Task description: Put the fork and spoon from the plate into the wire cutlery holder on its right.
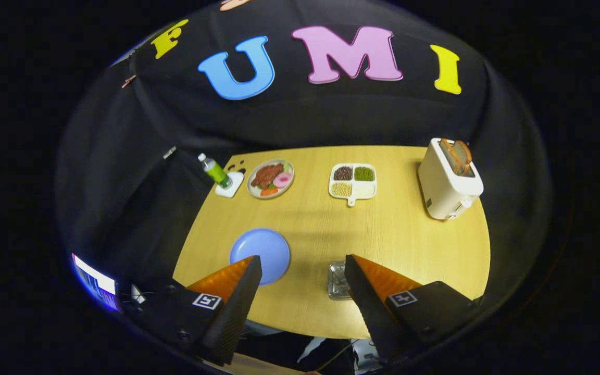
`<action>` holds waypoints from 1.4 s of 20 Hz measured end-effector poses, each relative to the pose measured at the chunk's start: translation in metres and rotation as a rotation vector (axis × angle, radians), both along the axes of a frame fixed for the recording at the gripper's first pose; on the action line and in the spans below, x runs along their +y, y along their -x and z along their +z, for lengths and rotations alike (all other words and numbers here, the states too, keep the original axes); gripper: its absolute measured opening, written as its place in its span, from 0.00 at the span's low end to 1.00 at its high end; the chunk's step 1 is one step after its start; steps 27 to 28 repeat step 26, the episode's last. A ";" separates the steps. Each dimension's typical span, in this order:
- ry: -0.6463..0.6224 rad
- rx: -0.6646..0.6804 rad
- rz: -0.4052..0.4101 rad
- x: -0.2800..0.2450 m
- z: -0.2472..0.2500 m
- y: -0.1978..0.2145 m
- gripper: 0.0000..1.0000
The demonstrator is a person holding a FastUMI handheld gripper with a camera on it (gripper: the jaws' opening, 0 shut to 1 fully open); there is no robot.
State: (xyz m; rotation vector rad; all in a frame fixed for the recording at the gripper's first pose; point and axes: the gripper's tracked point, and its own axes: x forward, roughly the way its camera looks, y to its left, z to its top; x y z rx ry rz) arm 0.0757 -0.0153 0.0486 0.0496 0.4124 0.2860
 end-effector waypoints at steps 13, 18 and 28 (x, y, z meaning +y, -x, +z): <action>-0.016 -0.672 -0.112 -0.015 0.175 0.076 0.99; -0.003 -0.719 -0.090 -0.026 0.163 0.079 0.99; 0.016 -0.678 -0.033 -0.044 0.121 0.066 0.99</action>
